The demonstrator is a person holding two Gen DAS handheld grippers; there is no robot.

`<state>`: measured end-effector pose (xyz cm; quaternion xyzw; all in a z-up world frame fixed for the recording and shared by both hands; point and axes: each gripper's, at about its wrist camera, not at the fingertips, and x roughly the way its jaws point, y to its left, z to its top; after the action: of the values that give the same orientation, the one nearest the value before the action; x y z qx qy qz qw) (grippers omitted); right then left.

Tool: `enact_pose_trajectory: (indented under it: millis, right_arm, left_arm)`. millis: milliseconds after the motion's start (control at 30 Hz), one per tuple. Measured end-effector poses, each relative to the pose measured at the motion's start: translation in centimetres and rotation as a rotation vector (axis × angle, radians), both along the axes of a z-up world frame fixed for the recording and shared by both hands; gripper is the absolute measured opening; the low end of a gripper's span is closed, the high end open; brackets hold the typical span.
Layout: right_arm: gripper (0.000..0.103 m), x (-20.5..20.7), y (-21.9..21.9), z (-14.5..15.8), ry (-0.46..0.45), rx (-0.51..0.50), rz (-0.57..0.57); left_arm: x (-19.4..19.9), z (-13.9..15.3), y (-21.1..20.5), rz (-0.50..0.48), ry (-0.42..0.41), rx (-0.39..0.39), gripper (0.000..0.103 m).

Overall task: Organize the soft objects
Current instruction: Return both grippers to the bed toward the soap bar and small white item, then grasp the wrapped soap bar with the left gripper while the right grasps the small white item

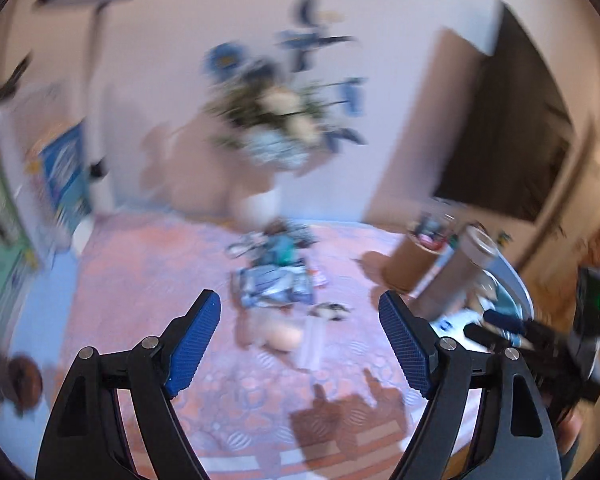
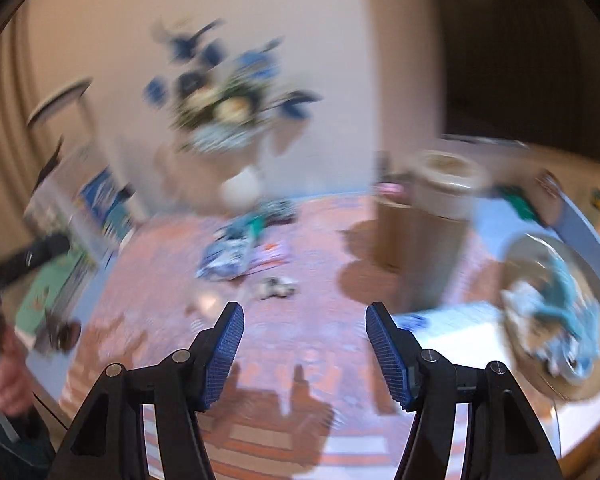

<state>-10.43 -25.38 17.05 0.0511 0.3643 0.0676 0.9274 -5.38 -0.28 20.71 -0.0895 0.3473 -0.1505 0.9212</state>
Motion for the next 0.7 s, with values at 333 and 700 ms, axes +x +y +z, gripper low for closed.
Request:
enact_pose_trajectory:
  millis: [333,700]
  right_arm:
    - [0.062,9.5,4.3,-5.9,0.120,-0.039,0.072]
    - [0.062,15.9,1.4,-13.0,0.185,0.145,0.054]
  left_arm:
    - [5.4,-12.3,-1.3,0.024,0.261,-0.151,0.080]
    - [10.1,-17.5,-4.1,0.150,0.322,-0.146,0.073]
